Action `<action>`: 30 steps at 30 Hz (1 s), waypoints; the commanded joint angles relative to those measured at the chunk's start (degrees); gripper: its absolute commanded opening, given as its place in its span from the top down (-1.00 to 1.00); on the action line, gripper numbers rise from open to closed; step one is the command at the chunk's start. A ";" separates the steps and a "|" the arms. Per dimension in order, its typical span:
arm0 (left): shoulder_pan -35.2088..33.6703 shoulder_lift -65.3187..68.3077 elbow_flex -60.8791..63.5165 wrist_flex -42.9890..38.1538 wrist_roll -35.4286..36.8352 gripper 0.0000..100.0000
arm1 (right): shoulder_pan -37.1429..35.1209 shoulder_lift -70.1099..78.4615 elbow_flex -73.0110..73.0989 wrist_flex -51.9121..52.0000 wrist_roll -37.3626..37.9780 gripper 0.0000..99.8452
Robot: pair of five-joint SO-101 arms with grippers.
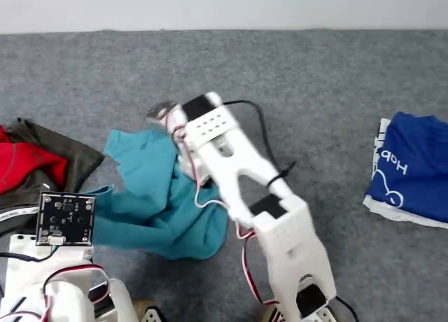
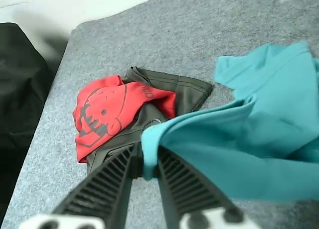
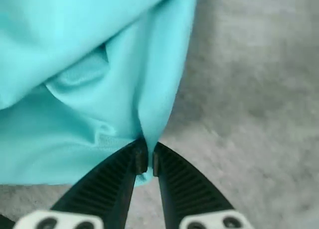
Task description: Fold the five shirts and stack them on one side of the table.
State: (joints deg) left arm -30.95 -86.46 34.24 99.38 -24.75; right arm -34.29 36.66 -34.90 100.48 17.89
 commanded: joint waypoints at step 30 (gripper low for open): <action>0.00 -0.18 16.57 -14.77 -2.29 0.97 | 21.41 -75.03 52.22 1.27 4.84 0.47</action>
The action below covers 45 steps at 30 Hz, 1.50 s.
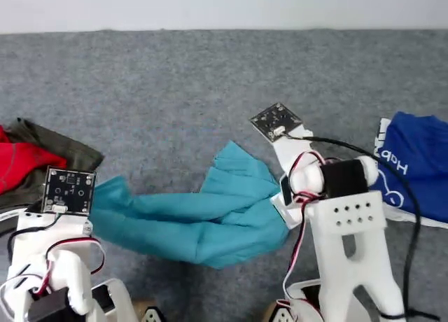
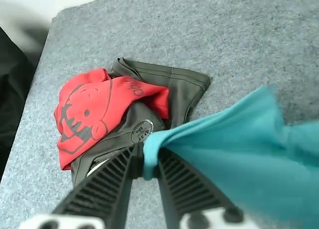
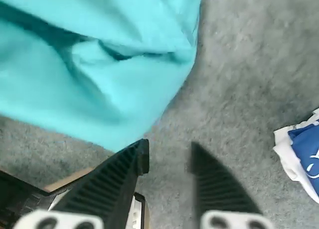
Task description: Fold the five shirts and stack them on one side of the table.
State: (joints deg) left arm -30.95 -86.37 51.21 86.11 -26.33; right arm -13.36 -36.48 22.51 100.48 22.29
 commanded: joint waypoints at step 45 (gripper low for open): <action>0.00 -0.35 -0.48 3.78 -0.53 0.97 | -23.16 81.27 -68.31 1.45 -12.13 0.44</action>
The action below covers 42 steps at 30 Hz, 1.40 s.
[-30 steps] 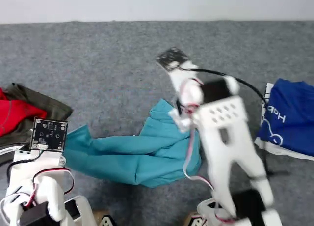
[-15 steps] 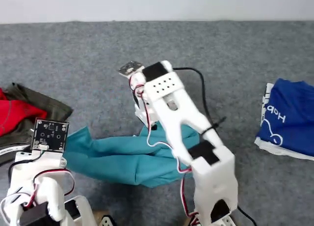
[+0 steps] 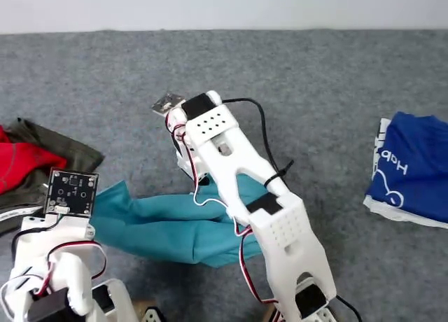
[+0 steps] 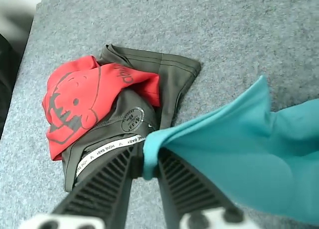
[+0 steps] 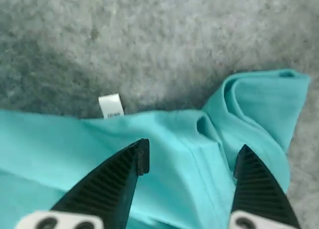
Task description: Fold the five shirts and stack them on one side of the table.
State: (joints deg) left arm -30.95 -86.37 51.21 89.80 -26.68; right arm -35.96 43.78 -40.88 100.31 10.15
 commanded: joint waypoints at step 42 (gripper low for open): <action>0.00 -0.35 -0.31 0.09 -0.09 0.97 | -5.49 -1.36 0.35 1.54 1.32 0.66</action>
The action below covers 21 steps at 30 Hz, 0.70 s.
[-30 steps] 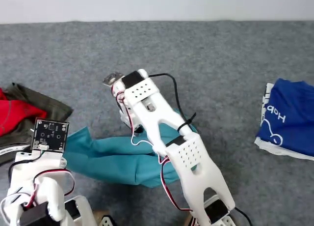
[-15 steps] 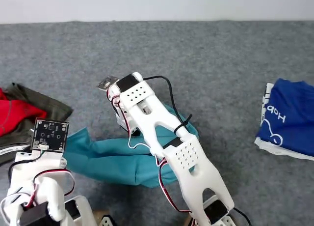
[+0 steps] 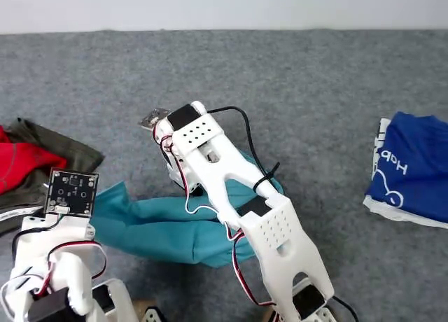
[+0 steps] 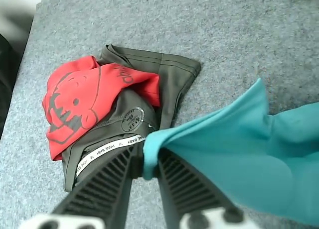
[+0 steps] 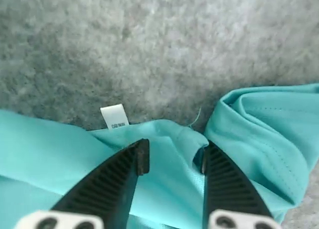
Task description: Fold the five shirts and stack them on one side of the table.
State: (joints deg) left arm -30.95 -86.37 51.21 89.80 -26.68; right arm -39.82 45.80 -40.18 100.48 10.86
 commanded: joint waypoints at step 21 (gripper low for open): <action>0.00 -0.35 -0.22 0.09 -0.09 0.97 | 2.59 2.42 -4.75 2.15 7.56 0.98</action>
State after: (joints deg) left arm -30.95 -86.37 51.21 89.80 -26.68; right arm -39.03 49.05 -41.93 100.40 16.40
